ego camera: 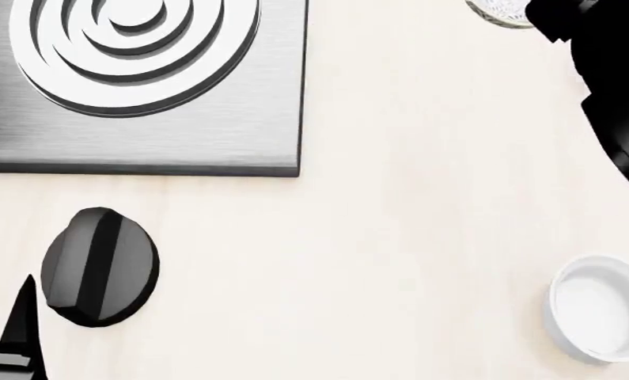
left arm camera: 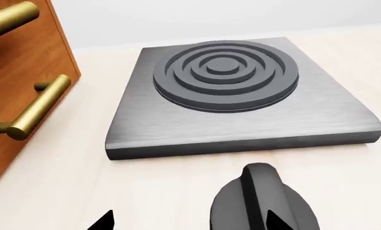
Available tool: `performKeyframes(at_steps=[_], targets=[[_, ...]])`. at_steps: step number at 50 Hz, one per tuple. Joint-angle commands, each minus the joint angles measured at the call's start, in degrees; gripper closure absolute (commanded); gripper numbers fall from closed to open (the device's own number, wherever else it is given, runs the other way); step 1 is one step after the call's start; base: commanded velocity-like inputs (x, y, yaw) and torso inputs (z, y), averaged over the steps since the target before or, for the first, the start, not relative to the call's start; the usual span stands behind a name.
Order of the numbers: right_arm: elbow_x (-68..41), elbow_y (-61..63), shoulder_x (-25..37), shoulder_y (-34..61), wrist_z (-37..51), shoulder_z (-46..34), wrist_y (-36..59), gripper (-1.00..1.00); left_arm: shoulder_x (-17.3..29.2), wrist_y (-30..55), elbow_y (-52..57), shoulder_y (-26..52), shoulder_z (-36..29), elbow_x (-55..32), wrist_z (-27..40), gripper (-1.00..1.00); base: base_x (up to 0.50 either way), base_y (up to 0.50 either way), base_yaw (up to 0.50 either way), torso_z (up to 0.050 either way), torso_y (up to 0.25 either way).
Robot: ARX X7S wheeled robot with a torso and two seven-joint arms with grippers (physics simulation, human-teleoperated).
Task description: Pick the akita bowl next to the ramekin and place it on the plate.
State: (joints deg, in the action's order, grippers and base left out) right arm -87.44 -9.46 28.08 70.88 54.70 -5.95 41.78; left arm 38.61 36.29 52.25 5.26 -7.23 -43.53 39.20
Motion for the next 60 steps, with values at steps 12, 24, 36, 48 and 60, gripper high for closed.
performKeyframes(at_steps=[12, 24, 36, 48, 60], targets=[[2.83, -7.21, 2.59, 1.80, -3.25, 1.92, -3.27, 1.00, 0.11, -0.74, -0.46, -0.32, -0.49, 0.22, -0.02, -1.00, 0.00, 0.00, 0.00, 0.000, 0.000], [5.32, -11.58, 4.28, 3.73, -5.57, 1.08, -3.78, 1.00, 0.34, -1.01, -0.69, -0.47, -0.84, 0.62, -0.01, -1.00, 0.00, 0.00, 0.00, 0.000, 0.000], [7.96, -16.25, 4.98, 5.13, -7.20, 0.28, -5.15, 1.00, 0.64, -1.00, -0.55, -0.36, -0.97, 0.47, 0.16, -1.00, 0.00, 0.00, 0.00, 0.000, 0.001], [10.70, -22.49, 5.14, 7.64, -9.01, -0.88, -6.48, 1.00, 0.51, -1.55, -1.31, -0.49, -1.46, 1.05, -0.01, -1.00, 0.00, 0.00, 0.00, 0.000, 0.000], [14.02, -29.79, 4.98, 10.72, -11.13, -2.87, -7.61, 1.00, 0.63, -1.71, -1.06, -0.53, -1.66, 0.96, 0.11, -1.00, 0.00, 0.00, 0.00, 0.000, 0.001]])
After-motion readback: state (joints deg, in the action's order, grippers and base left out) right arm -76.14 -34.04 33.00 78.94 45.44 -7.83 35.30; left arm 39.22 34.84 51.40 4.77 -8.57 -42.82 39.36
